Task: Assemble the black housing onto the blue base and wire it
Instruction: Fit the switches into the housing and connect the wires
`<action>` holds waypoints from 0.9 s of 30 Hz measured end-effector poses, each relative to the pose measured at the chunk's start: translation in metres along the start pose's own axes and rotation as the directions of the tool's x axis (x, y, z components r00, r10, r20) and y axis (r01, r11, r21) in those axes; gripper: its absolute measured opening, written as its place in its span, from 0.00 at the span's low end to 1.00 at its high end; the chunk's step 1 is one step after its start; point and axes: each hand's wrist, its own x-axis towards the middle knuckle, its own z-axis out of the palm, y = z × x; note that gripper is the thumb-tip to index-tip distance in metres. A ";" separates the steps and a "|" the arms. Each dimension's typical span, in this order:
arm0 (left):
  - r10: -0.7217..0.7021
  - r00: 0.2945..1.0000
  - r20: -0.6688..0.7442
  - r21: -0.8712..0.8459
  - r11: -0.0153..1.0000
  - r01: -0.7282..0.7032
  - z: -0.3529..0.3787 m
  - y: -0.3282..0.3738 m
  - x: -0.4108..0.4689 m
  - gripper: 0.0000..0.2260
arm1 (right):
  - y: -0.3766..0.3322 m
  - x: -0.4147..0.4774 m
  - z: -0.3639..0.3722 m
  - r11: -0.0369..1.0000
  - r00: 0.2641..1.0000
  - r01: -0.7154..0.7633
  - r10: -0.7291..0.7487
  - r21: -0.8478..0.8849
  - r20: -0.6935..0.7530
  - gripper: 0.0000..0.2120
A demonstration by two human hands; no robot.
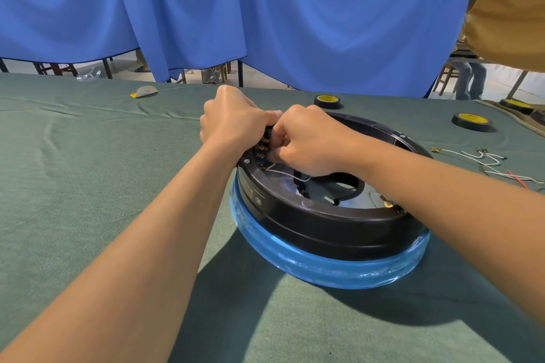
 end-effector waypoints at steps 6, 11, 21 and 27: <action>0.053 0.999 0.014 0.016 0.998 -0.053 -0.005 0.002 -0.005 0.13 | 0.001 -0.002 -0.001 1.000 1.000 0.001 -0.001 0.023 0.007 0.04; 0.074 0.997 0.035 -0.142 0.988 -0.069 -0.012 -0.009 -0.016 0.08 | 0.004 -0.003 -0.002 1.000 1.000 0.000 0.000 0.028 0.007 0.04; 0.107 0.994 0.017 -0.624 0.778 -0.073 0.001 -0.053 -0.052 0.30 | 0.005 -0.003 -0.002 0.999 1.000 0.009 -0.010 0.030 0.021 0.05; 0.135 0.990 -0.029 -0.585 0.801 -0.126 0.001 -0.056 -0.049 0.29 | 0.007 -0.004 -0.001 0.999 0.999 0.019 -0.020 0.027 0.026 0.06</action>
